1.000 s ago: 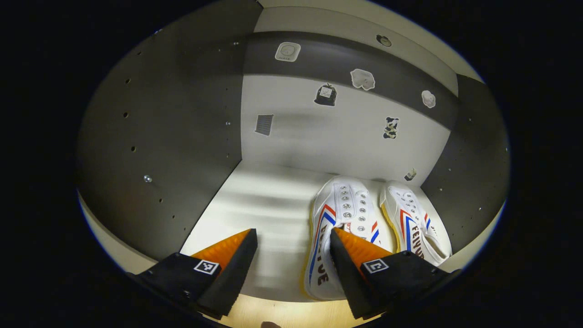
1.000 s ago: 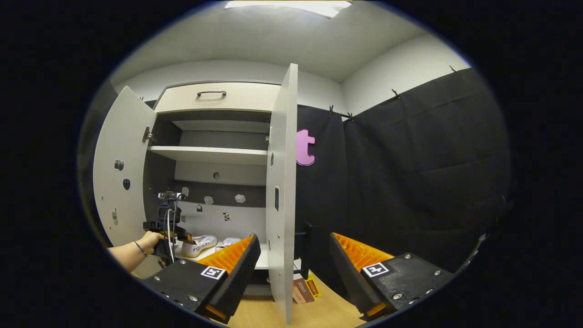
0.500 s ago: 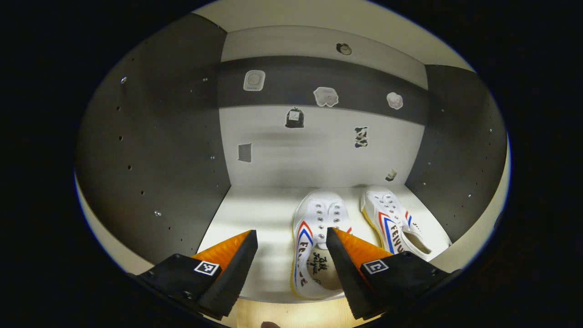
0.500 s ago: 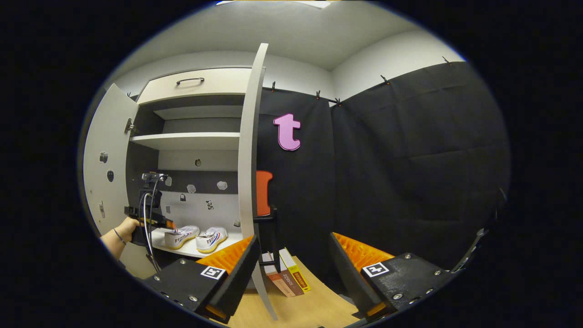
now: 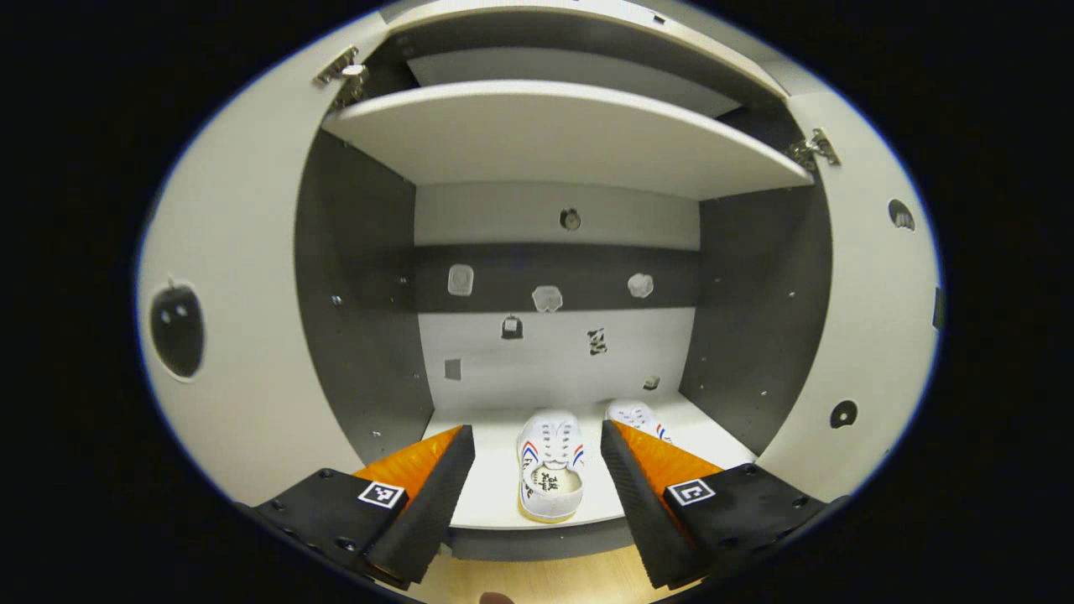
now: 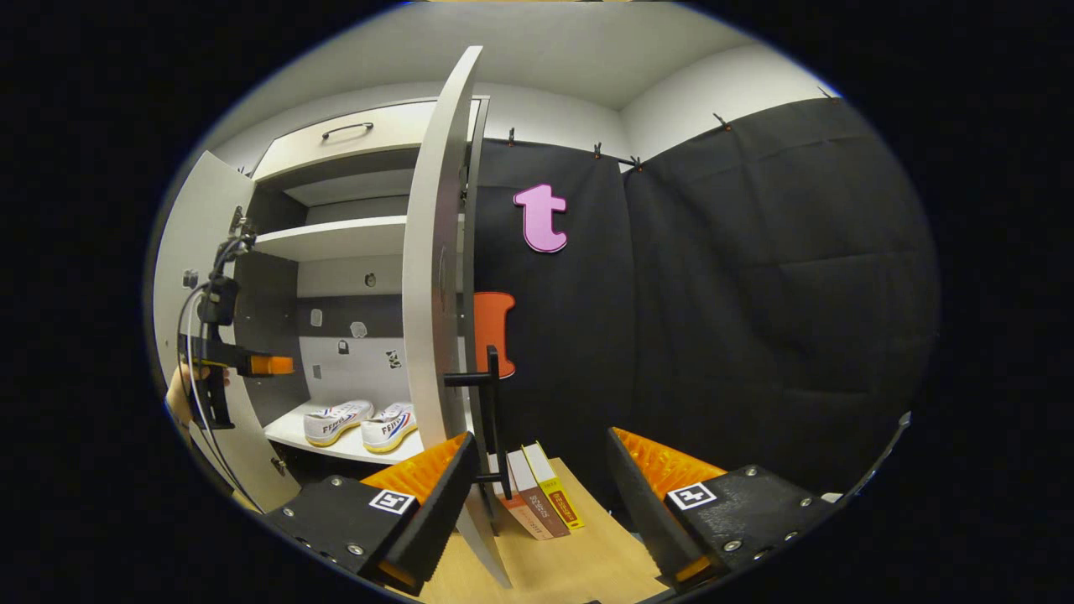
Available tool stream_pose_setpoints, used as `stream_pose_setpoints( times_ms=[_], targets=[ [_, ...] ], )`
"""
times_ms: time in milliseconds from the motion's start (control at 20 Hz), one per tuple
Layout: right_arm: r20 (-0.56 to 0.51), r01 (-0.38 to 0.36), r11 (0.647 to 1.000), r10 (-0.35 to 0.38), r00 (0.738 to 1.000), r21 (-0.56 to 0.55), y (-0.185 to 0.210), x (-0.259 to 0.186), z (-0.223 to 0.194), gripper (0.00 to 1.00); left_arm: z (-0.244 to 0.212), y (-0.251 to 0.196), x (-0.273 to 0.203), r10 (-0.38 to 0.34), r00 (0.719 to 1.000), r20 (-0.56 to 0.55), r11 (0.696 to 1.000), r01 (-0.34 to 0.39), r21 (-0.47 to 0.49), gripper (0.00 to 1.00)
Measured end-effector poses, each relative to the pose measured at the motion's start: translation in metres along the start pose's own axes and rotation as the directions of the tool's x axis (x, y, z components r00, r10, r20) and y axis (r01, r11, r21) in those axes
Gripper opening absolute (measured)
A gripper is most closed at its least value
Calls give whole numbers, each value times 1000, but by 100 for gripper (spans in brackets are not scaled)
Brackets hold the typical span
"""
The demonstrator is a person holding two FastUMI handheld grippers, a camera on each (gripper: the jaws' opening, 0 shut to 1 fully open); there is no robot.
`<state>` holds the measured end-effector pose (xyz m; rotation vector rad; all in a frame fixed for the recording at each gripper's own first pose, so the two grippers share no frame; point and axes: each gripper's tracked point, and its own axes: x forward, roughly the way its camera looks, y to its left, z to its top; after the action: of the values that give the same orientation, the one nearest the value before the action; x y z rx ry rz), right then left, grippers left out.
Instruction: Grab one shoe with the right hand and put it into the shoe cabinet, grab the other shoe with the left hand and put it into the shoe cabinet; then close the right door with the right hand and the left door with the left hand.
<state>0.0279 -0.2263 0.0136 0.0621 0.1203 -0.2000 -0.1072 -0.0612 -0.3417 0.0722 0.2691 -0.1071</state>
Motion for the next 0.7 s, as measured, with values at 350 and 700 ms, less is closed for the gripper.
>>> stream_pose_setpoints(
  times_ms=[350,700],
  targets=[
    [9,-19,994,20,1000,-105,8,3,4,90,50,-1,-123,-72,985,159,997,72,5,96],
    [12,-13,996,14,1000,-85,21,-3,3,87,69,20,-198,-105,968,228,994,112,-16,98]
  ],
)
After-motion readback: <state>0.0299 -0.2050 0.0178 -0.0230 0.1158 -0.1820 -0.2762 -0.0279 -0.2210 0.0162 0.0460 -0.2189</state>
